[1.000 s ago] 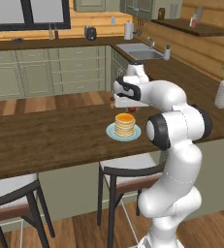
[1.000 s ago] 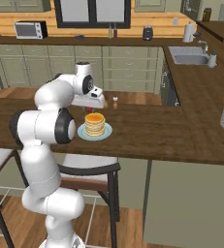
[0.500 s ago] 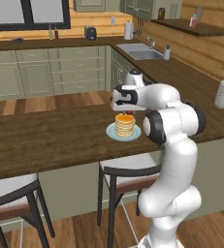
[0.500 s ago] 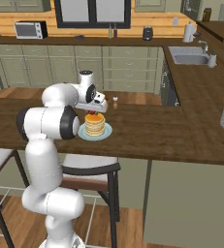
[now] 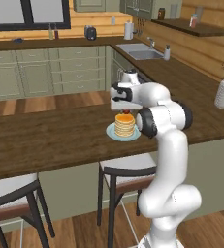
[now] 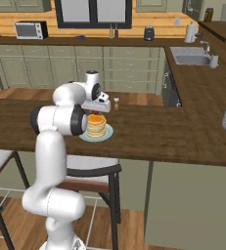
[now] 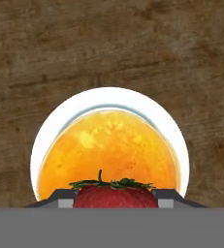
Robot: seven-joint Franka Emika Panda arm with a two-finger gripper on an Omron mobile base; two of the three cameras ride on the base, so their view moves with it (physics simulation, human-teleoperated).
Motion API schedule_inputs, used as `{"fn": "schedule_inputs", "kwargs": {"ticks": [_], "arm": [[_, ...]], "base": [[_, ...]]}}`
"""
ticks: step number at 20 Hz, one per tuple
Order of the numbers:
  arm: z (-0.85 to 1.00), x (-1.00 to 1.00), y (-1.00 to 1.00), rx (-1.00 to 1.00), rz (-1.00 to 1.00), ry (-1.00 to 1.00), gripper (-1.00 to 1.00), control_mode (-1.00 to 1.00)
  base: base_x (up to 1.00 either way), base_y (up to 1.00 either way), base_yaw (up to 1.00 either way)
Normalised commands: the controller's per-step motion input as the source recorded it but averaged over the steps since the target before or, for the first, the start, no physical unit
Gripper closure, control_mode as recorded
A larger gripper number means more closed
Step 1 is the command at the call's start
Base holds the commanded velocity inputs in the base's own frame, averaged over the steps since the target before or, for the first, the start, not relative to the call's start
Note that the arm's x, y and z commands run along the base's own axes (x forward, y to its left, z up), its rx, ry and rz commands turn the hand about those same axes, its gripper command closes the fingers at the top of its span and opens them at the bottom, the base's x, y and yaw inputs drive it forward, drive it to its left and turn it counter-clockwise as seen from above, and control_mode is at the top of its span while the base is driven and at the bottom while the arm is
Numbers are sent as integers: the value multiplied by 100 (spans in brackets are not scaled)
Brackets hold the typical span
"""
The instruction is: Take the strawberry from the fridge and place it on top of the pancake, located on the dining counter.
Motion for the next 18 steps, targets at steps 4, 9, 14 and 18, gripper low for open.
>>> {"fn": "schedule_inputs", "kwargs": {"ticks": [4, 9, 14, 18], "arm": [[-54, 1, 0, -4, 0, 4, 100, -100], [-18, 6, 0, -1, 0, 0, 100, -100], [-1, 1, 0, 0, 0, 0, 100, -100], [0, -14, 0, 0, 0, 2, 100, -100]], "base": [[0, 0, 0], [0, 0, 0], [0, 0, 0], [0, 0, 0]]}}
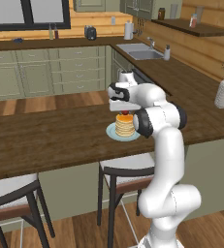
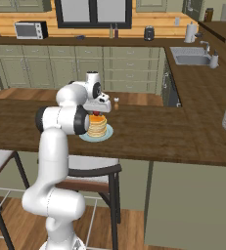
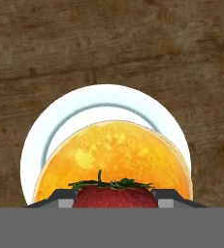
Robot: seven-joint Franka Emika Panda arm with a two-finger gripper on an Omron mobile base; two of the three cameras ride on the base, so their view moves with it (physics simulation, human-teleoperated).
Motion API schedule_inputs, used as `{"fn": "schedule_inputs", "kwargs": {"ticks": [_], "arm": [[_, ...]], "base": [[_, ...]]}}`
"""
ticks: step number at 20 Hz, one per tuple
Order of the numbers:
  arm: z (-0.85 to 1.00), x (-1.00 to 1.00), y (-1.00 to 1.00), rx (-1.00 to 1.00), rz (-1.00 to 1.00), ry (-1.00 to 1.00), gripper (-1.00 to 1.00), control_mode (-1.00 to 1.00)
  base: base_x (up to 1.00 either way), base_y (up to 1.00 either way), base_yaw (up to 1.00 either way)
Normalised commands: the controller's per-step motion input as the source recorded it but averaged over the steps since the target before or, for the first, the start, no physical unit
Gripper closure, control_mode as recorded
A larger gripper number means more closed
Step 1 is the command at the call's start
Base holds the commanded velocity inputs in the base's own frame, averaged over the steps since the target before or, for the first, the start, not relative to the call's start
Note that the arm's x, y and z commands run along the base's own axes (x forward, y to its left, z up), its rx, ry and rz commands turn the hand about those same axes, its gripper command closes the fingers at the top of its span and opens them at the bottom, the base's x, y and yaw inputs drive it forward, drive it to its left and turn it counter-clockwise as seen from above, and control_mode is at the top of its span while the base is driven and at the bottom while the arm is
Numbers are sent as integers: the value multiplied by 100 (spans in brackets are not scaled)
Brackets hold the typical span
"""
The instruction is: Take the strawberry from the fridge and place it on top of the pancake, located on the dining counter.
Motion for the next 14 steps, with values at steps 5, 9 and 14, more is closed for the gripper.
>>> {"fn": "schedule_inputs", "kwargs": {"ticks": [5, 9, 14], "arm": [[0, -5, -1, 0, 0, 0, 100, -100], [0, -6, -5, 0, 0, 3, 100, -100], [-4, 0, 0, 0, 0, 5, 100, -100]], "base": [[0, 0, 0], [0, 0, 0], [0, 0, 0]]}}
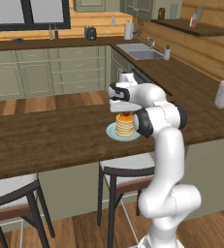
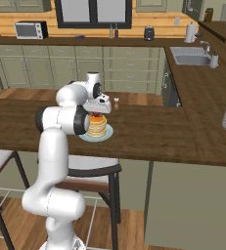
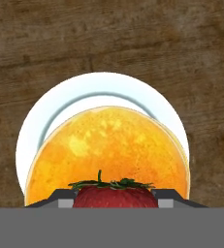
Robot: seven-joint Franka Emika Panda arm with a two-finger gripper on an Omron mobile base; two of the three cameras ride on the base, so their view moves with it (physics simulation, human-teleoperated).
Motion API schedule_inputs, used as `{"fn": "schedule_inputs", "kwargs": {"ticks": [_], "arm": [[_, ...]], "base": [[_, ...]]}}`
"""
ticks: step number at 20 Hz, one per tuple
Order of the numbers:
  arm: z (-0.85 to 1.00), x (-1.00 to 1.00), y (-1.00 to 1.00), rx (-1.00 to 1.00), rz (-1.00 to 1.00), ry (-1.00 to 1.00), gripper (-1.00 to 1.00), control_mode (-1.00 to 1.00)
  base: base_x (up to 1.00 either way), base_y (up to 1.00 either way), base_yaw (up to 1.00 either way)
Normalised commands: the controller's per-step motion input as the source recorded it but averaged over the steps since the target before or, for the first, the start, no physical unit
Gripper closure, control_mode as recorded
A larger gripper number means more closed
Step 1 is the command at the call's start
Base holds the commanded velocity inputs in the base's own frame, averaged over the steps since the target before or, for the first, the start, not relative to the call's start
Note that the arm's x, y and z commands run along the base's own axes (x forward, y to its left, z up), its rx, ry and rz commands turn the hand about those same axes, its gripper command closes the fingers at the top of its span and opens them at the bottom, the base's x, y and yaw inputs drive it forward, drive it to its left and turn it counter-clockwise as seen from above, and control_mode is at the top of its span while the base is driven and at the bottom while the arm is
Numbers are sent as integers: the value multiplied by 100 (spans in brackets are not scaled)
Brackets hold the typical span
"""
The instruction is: Take the strawberry from the fridge and place it on top of the pancake, located on the dining counter.
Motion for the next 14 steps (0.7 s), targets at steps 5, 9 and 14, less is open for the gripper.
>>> {"fn": "schedule_inputs", "kwargs": {"ticks": [5, 9, 14], "arm": [[-10, 0, 0, 0, 0, 3, 100, -100], [-11, 0, 0, 0, 0, 4, -100, -100], [-3, 0, 0, 0, 0, 3, -100, -100]], "base": [[0, 0, 0], [0, 0, 0], [0, 0, 0]]}}
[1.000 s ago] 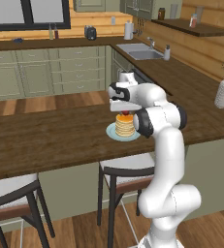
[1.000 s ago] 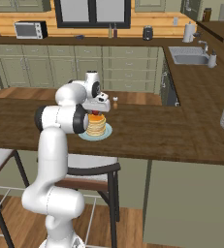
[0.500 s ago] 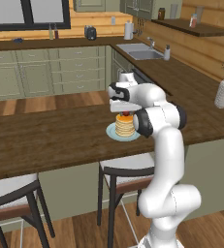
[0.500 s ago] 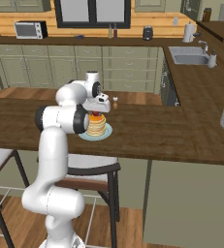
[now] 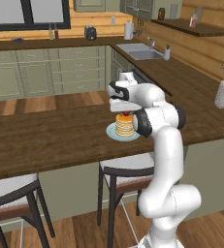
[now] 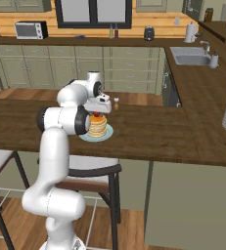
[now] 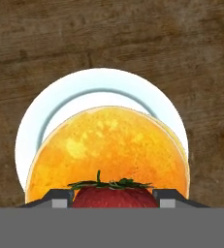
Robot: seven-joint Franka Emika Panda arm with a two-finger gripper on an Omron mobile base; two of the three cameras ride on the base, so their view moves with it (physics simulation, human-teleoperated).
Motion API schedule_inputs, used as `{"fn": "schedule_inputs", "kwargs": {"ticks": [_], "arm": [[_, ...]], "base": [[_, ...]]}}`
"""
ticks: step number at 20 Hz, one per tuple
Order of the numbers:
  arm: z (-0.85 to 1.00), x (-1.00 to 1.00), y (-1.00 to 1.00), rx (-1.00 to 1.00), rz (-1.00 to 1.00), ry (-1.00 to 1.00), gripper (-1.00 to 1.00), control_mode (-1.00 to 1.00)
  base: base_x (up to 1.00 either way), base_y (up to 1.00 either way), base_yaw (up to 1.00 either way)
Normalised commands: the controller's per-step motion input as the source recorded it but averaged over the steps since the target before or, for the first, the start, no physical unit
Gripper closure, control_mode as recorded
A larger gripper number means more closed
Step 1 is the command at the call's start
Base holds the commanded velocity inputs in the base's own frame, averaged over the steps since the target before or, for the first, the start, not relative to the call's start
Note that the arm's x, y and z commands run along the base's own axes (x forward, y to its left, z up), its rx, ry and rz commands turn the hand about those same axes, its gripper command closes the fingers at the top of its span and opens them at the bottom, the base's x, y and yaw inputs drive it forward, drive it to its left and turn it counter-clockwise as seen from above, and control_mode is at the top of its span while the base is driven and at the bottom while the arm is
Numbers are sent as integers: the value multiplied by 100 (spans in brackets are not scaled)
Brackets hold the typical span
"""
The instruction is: Take the strawberry from the fridge and place it on top of the pancake, located on the dining counter.
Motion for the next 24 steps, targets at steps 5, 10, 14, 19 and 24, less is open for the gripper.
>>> {"fn": "schedule_inputs", "kwargs": {"ticks": [5, 10, 14, 19, 24], "arm": [[0, -1, 0, 0, 0, 1, -100, -100], [0, -7, 0, 0, 0, 0, -100, -100], [0, -24, 0, 0, 0, 0, -100, -100], [18, -26, 3, -2, 0, -1, -100, -100], [44, -85, 1, 1, 0, -15, -100, -100]], "base": [[0, 0, 0], [0, 0, 0], [0, 0, 0], [0, 0, 0], [0, 0, 0]]}}
